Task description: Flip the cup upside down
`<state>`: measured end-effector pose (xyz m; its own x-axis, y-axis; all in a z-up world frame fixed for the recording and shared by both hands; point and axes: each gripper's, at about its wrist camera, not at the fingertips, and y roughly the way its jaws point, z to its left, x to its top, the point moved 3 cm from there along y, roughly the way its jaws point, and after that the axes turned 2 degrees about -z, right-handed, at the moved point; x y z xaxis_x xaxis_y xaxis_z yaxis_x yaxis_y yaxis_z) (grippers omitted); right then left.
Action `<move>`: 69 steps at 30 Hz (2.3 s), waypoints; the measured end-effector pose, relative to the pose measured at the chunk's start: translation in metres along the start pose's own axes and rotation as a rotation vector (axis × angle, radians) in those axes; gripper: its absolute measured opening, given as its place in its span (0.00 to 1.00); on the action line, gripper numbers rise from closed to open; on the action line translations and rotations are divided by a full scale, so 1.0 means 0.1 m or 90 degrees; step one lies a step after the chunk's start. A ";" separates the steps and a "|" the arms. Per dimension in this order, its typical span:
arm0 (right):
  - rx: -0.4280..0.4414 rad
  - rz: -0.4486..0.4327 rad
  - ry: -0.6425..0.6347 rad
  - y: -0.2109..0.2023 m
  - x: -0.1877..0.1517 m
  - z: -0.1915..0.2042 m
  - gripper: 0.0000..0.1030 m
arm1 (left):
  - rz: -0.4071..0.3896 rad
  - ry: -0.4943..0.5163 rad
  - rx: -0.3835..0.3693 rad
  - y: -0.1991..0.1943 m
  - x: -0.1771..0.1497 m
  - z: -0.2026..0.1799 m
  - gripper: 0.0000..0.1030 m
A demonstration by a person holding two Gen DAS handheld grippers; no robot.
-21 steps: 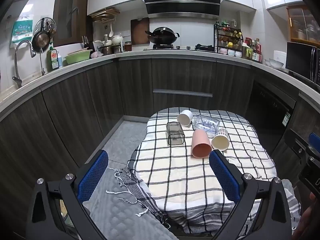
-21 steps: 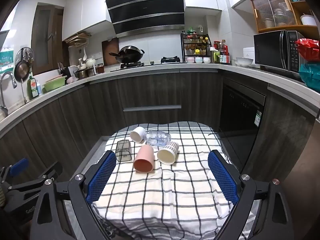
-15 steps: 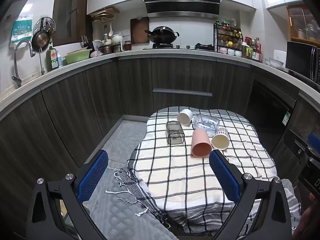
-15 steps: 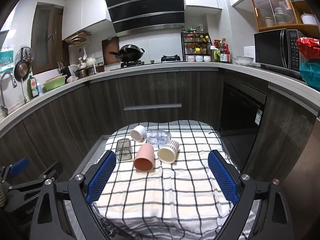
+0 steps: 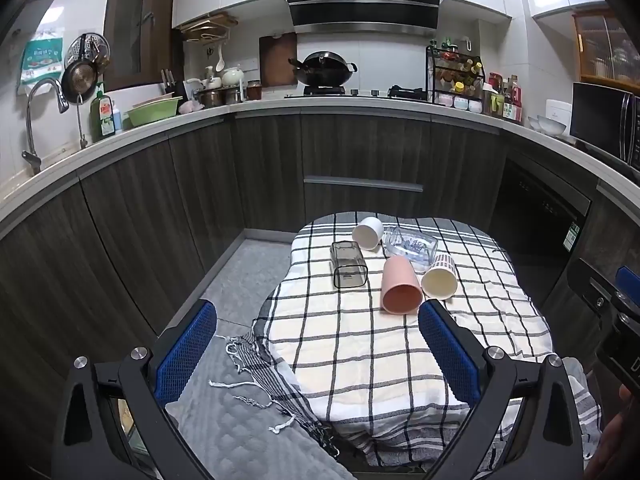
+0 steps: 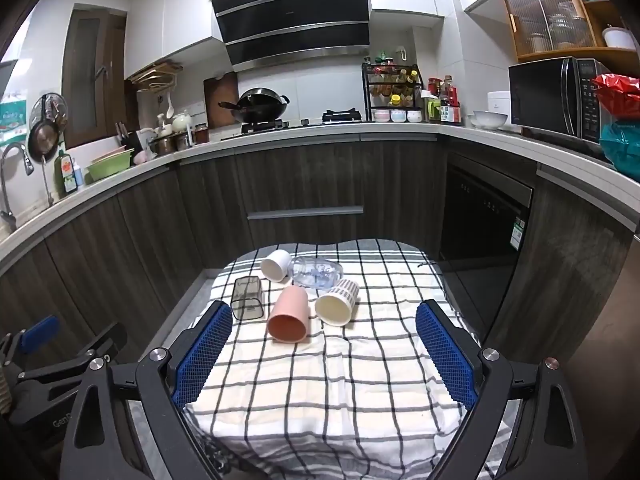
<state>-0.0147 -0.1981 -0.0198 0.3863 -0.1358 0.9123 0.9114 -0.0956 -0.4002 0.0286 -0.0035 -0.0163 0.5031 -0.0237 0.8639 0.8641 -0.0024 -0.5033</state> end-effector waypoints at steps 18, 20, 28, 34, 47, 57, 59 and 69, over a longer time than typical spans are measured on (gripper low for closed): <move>0.000 0.000 -0.001 0.01 -0.01 0.01 0.90 | 0.003 -0.002 -0.001 0.02 -0.02 0.00 1.00; 0.000 -0.001 -0.001 0.01 -0.01 0.01 0.90 | 0.002 -0.002 -0.001 0.02 -0.02 0.00 1.00; -0.003 0.002 0.003 0.05 0.05 -0.04 0.90 | 0.003 -0.005 -0.005 0.03 0.00 0.00 1.00; -0.002 0.015 0.009 0.16 0.07 -0.06 0.90 | 0.010 -0.001 -0.006 0.14 0.09 -0.03 1.00; 0.001 0.047 0.009 0.42 0.10 -0.05 0.90 | 0.040 0.000 -0.003 0.40 0.15 -0.06 1.00; -0.005 0.086 0.014 0.75 0.19 -0.10 0.90 | 0.070 0.007 -0.003 0.73 0.29 -0.14 1.00; -0.007 0.096 0.013 0.84 0.22 -0.11 0.90 | 0.077 0.006 -0.002 0.82 0.31 -0.17 1.00; -0.016 0.126 0.017 1.40 0.34 -0.14 0.90 | 0.111 0.003 0.004 1.39 0.48 -0.23 1.00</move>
<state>0.1245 -0.2299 -0.0456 0.5534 -0.1799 0.8133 0.8142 -0.0890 -0.5737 0.1720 -0.0285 -0.0451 0.6451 -0.0273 0.7636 0.7640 0.0079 -0.6452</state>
